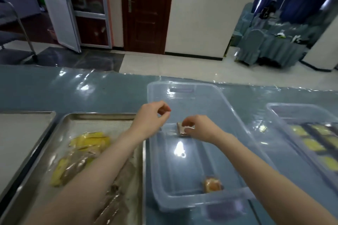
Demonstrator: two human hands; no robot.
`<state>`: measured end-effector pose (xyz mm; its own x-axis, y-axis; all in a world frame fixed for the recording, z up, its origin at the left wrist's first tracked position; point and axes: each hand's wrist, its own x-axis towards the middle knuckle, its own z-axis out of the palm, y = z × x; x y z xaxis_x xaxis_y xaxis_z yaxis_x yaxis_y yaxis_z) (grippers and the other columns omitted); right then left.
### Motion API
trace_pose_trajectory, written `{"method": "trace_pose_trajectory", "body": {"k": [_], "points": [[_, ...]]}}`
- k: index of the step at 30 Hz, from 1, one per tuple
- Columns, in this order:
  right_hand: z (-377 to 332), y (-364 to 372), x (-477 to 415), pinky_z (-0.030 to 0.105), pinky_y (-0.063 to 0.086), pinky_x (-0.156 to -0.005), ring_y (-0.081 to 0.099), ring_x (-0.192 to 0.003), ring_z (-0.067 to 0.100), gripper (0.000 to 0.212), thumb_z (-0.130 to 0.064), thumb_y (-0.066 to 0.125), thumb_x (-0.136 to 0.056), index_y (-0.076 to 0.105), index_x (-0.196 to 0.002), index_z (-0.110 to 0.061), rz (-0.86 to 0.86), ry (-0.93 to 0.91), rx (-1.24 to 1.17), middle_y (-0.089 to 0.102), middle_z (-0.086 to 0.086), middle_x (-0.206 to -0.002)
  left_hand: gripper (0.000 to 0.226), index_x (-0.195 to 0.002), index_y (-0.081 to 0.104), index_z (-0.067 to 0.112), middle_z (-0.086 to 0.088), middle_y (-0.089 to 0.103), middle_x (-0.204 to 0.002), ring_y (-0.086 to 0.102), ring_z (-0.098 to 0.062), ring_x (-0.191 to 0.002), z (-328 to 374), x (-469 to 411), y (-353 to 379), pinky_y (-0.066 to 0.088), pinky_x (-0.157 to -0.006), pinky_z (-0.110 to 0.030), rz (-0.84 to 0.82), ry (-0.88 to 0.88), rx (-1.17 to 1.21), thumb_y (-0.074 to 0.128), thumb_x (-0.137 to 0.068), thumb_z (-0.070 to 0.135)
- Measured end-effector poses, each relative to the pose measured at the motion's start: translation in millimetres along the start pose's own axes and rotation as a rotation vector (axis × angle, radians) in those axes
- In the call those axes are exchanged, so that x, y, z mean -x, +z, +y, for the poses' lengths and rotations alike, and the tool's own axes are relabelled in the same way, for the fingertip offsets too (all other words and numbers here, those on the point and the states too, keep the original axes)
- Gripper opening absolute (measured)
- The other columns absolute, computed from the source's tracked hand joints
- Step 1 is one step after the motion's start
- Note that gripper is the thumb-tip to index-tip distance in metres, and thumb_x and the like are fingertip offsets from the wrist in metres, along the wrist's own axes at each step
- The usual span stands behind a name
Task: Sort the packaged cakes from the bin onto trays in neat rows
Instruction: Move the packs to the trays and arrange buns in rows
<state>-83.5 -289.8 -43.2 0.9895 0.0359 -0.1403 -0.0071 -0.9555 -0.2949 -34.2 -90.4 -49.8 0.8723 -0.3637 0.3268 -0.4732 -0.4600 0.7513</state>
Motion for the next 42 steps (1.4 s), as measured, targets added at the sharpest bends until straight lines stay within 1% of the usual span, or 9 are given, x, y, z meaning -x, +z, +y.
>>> {"method": "trace_pose_trajectory", "body": {"k": [11,15,18,21,24,28,30,35,42], "points": [[141,56,-51,0.041,0.051,-0.087,0.058,-0.108,0.032,0.037,-0.018,0.057,-0.084,0.058,-0.12,-0.016,-0.18,0.093,0.115,0.062,0.01,-0.117,0.039,-0.125,0.058,0.015,-0.009,0.057,-0.128,0.051,-0.029,-0.12,-27,-98,183,0.042,-0.094,-0.033,-0.592,-0.128,-0.581,0.062,-0.088,0.028],[149,85,-95,0.038,0.048,-0.095,0.053,-0.116,0.03,0.044,-0.014,0.054,-0.087,0.053,-0.131,-0.019,-0.142,0.067,0.089,0.058,0.01,-0.128,0.067,-0.143,0.036,0.014,-0.009,0.036,-0.148,0.033,-0.028,-0.135,-68,-97,220,0.031,-0.109,-0.036,-0.62,-0.209,-0.647,0.066,-0.087,0.033],[158,99,-111,0.037,0.026,-0.113,0.033,-0.135,0.032,0.053,-0.014,0.048,-0.094,0.034,-0.145,-0.012,-0.183,0.066,0.141,0.033,0.011,-0.151,0.079,-0.15,0.022,0.018,-0.002,0.013,-0.161,0.012,-0.025,-0.147,-99,-89,234,0.024,-0.115,-0.047,-0.66,-0.259,-0.686,0.062,-0.087,0.045],[166,113,-116,0.044,0.004,-0.121,0.007,-0.148,0.028,0.065,-0.016,0.043,-0.096,0.012,-0.153,-0.011,-0.232,0.058,0.181,0.006,0.005,-0.161,0.07,-0.14,0.039,0.023,-0.005,0.031,-0.152,0.024,-0.027,-0.142,-114,-82,239,0.017,-0.117,-0.048,-0.567,-0.166,-0.76,0.061,-0.082,0.055],[171,124,-121,0.05,-0.001,-0.12,0.006,-0.148,0.028,0.072,-0.018,0.047,-0.093,0.009,-0.154,-0.016,-0.309,0.04,0.19,-0.004,0.0,-0.163,0.063,-0.124,0.056,0.024,-0.008,0.046,-0.128,0.041,-0.029,-0.126,-110,-85,238,0.015,-0.117,-0.046,-0.454,-0.108,-0.792,0.063,-0.074,0.062],[161,117,-117,0.043,0.027,-0.114,0.034,-0.137,0.029,0.067,-0.012,0.053,-0.09,0.025,-0.151,-0.02,-0.374,0.007,0.14,0.008,-0.004,-0.161,0.076,-0.125,0.049,0.018,-0.008,0.039,-0.14,0.04,-0.03,-0.129,-106,-83,237,0.032,-0.106,-0.042,-0.573,-0.204,-0.736,0.073,-0.065,0.056],[153,112,-110,0.044,0.039,-0.106,0.041,-0.132,0.029,0.064,-0.009,0.053,-0.09,0.031,-0.148,-0.019,-0.438,-0.015,0.139,0.017,-0.004,-0.157,0.078,-0.121,0.041,0.017,-0.007,0.047,-0.128,0.05,-0.03,-0.118,-101,-77,234,0.04,-0.093,-0.038,-0.651,-0.263,-0.71,0.078,-0.061,0.051],[124,89,-71,0.038,0.046,-0.094,0.053,-0.122,0.029,0.052,-0.02,0.065,-0.088,0.047,-0.136,-0.014,-0.508,0.024,0.257,0.051,0.007,-0.136,0.108,-0.142,0.021,0.031,-0.006,0.042,-0.138,0.046,-0.03,-0.126,-81,-51,205,0.045,-0.096,-0.043,-0.743,-0.316,-0.714,0.084,-0.057,0.047],[102,110,7,0.038,0.049,-0.082,0.054,-0.091,0.027,0.041,-0.028,0.07,-0.086,0.059,-0.12,-0.007,-0.914,-0.117,0.517,0.059,0.005,-0.1,0.098,-0.143,0.027,0.029,-0.009,0.041,-0.133,0.049,-0.031,-0.12,-46,-32,153,0.048,-0.089,-0.039,-0.71,-0.249,-0.836,0.08,-0.061,0.038]]}}
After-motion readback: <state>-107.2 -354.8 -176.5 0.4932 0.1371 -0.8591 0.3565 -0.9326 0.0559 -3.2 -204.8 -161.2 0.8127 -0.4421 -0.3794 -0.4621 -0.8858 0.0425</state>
